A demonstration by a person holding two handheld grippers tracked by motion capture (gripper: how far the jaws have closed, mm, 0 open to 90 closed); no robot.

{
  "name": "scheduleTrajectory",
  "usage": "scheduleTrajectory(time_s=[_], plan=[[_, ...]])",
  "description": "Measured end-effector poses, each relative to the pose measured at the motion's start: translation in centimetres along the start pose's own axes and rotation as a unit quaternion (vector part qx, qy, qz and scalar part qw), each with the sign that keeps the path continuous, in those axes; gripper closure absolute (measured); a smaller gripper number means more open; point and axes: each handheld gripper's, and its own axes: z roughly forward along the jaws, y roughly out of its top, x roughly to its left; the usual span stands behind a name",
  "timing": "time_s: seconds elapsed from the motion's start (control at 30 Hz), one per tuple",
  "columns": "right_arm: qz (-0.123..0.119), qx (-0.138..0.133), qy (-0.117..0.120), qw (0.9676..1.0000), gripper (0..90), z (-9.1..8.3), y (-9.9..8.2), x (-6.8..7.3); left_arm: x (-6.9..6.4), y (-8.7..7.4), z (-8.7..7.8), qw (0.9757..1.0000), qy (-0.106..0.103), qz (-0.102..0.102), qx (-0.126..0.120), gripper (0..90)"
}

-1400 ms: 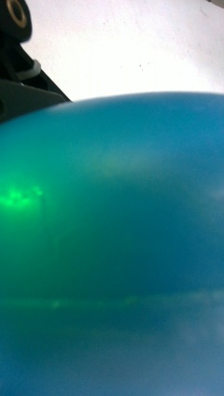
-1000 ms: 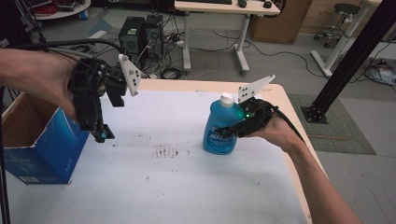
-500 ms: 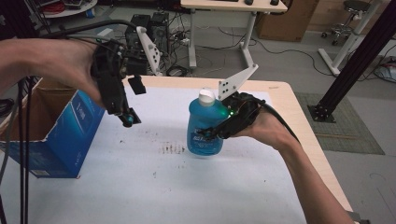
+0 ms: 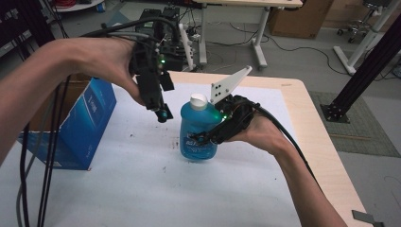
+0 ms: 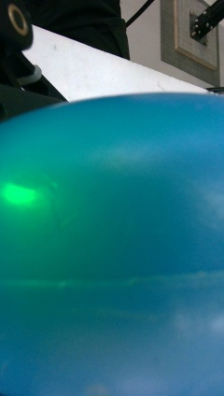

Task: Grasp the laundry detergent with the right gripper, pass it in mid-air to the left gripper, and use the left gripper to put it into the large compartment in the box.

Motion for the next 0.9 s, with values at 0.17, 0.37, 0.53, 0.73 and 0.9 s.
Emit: scheduleTrajectory(time_s=[0.17, 0.37, 0.53, 0.73, 0.9], plan=[[-0.004, 0.002, 0.004, 1.0000, 45.2, 0.4, 0.2, 0.3, -0.1, 1.0, 1.3, 1.0000, -0.004, 0.003, -0.004, 14.5], [-0.005, 0.009, 0.004, 0.9999, 45.2, 0.7, 0.1, 0.3, -0.5, 2.1, 2.8, 0.9999, -0.003, 0.008, -0.009, 14.6], [-0.003, 0.011, 0.008, 0.9999, 45.1, 0.9, 0.1, 0.3, -0.5, 2.6, 3.6, 0.9999, 0.009, 0.011, -0.001, 14.6], [-0.002, 0.013, 0.012, 0.9998, 45.0, 1.0, 0.0, 0.3, -0.7, 2.7, 4.2, 0.9999, 0.010, 0.014, -0.002, 14.6], [-0.003, 0.012, 0.006, 0.9999, 45.0, 1.1, 0.0, 0.2, -0.8, 2.7, 4.7, 0.9998, 0.010, 0.016, -0.004, 14.6]])
